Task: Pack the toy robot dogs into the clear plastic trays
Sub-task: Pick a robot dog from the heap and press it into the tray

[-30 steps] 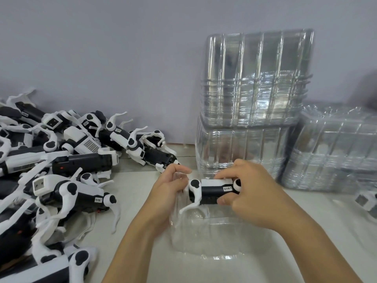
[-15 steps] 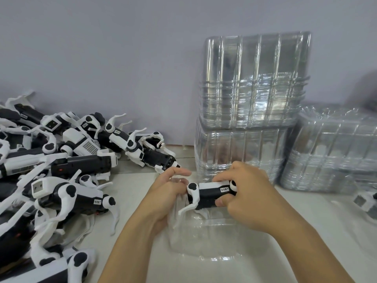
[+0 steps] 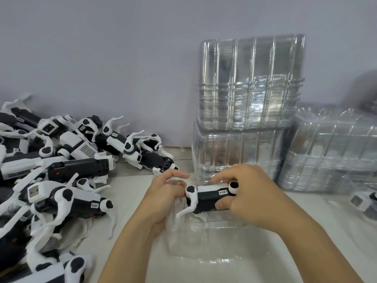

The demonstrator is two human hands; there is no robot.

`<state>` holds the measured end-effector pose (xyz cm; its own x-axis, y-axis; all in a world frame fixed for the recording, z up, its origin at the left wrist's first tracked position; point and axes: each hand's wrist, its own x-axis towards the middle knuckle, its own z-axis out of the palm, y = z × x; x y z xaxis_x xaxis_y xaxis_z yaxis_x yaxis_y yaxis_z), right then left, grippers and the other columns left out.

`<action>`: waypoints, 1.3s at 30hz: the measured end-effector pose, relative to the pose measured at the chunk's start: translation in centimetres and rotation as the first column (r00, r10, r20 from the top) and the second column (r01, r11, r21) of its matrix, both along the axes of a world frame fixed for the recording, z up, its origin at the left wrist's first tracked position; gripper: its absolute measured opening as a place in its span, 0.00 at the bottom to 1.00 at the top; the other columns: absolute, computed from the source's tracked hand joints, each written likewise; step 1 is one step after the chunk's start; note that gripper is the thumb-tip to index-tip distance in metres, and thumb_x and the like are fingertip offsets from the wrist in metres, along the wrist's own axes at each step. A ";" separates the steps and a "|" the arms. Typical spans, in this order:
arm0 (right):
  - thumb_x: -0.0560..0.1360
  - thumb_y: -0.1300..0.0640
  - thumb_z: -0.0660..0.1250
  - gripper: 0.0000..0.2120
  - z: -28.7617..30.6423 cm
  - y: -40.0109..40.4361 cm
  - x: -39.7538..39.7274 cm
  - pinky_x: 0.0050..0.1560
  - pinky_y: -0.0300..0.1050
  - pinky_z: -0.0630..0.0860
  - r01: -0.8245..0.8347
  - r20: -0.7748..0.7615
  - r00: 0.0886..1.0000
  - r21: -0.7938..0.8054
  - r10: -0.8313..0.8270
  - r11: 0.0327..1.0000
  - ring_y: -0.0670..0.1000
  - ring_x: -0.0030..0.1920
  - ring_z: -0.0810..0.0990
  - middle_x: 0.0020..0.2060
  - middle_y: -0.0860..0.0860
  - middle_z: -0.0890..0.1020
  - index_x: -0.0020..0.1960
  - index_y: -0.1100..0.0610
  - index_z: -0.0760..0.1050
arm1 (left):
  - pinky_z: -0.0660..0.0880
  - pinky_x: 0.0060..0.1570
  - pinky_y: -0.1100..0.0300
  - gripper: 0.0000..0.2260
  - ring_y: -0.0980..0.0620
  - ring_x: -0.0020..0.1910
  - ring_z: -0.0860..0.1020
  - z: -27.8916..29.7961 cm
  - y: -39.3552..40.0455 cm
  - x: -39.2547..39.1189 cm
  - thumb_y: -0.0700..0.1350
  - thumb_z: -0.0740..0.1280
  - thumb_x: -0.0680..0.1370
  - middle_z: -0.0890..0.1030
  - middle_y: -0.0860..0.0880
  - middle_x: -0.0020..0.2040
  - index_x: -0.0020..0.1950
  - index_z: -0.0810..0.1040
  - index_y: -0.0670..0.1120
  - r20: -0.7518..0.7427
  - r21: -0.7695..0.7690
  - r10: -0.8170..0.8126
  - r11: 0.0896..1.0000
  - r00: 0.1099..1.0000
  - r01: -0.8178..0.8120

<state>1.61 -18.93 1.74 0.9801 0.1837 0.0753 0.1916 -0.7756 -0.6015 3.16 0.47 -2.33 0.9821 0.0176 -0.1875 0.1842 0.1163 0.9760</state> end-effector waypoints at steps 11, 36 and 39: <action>0.77 0.40 0.67 0.10 1.4 4.4 -2.0 0.57 0.44 0.70 -0.110 0.190 0.974 -0.091 0.125 0.990 0.45 0.52 0.72 0.46 0.41 0.72 0.53 0.43 0.79 | 0.77 0.34 0.56 0.15 0.46 0.36 0.80 0.1 -0.2 -0.2 0.32 0.64 0.66 0.81 0.40 0.43 0.44 0.84 0.48 -0.004 -0.040 -0.049 0.998 0.999 0.049; 0.76 0.57 0.70 0.11 -0.5 4.6 -1.0 0.34 0.32 0.65 -0.092 0.020 0.996 0.044 0.091 0.995 0.41 0.36 0.70 0.44 0.44 0.71 0.53 0.42 0.76 | 0.76 0.48 0.47 0.22 0.41 0.45 0.81 -0.1 -0.1 -0.1 0.34 0.65 0.60 0.80 0.30 0.55 0.53 0.82 0.43 -0.014 -0.049 -0.039 0.998 0.999 0.038; 0.75 0.56 0.73 0.13 -0.5 4.8 -1.1 0.33 0.33 0.66 -0.077 0.004 0.997 0.027 0.077 0.997 0.42 0.36 0.71 0.48 0.46 0.72 0.53 0.41 0.75 | 0.75 0.45 0.48 0.22 0.41 0.43 0.79 -0.2 -0.1 0.0 0.34 0.64 0.60 0.80 0.30 0.53 0.52 0.82 0.42 -0.019 -0.065 -0.040 0.997 0.999 0.039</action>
<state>0.49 -14.11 1.25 0.9628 0.2568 0.0843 0.2523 -0.7419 -0.6212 3.15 0.34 -2.55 0.9779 -0.0337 -0.2064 0.2091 0.1715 0.9627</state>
